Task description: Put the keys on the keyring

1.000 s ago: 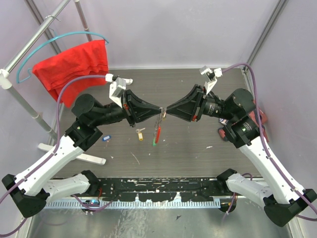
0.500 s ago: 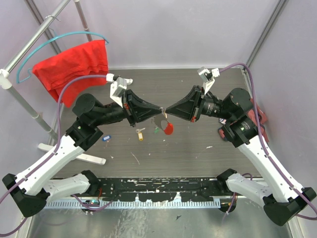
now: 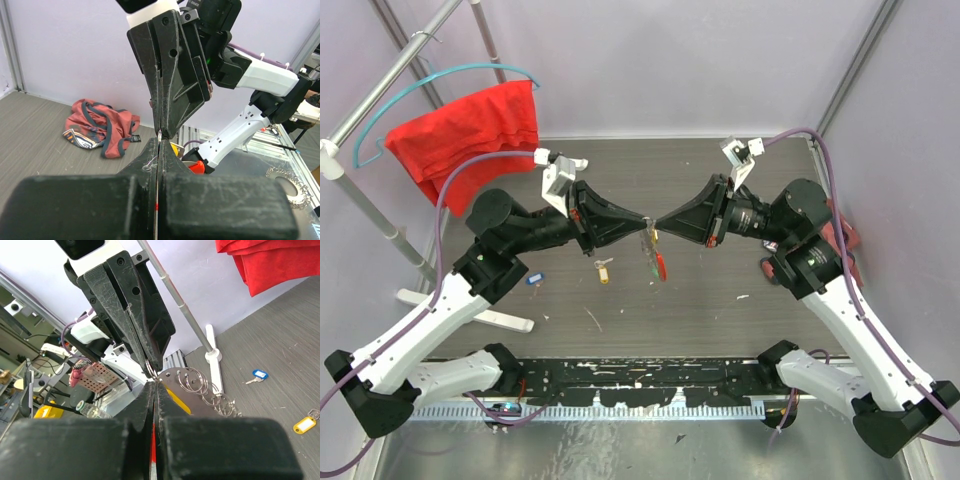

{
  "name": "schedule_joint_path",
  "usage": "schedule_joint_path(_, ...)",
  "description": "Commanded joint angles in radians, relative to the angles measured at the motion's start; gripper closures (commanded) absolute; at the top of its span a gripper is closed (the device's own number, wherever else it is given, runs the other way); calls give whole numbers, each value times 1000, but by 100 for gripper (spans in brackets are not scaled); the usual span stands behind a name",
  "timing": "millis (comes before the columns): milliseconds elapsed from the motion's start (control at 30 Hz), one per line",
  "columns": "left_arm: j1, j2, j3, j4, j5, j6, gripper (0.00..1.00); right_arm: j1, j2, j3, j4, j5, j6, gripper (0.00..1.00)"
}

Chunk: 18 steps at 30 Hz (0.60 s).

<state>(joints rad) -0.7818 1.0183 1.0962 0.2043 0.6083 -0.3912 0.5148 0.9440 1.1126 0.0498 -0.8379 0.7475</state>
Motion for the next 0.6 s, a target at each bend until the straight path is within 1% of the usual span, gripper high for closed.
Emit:
schedule_joint_path(0, -3, -8, 27, 77, -10, -2, 100, -2, -30, -2, -10, 11, 19, 99)
schedule_joint_path(200, -4, 2, 31, 91, -4, -11, 100, -1, -27, -8, -30, 3, 25, 99)
schedule_joint_path(400, -11, 13, 46, 90, 6, -10, 100, 4, -2, -3, -49, -5, 25, 97)
schedule_joint_path(567, -30, 24, 60, 79, 7, 3, 100, 18, 14, -4, -47, 0, 23, 91)
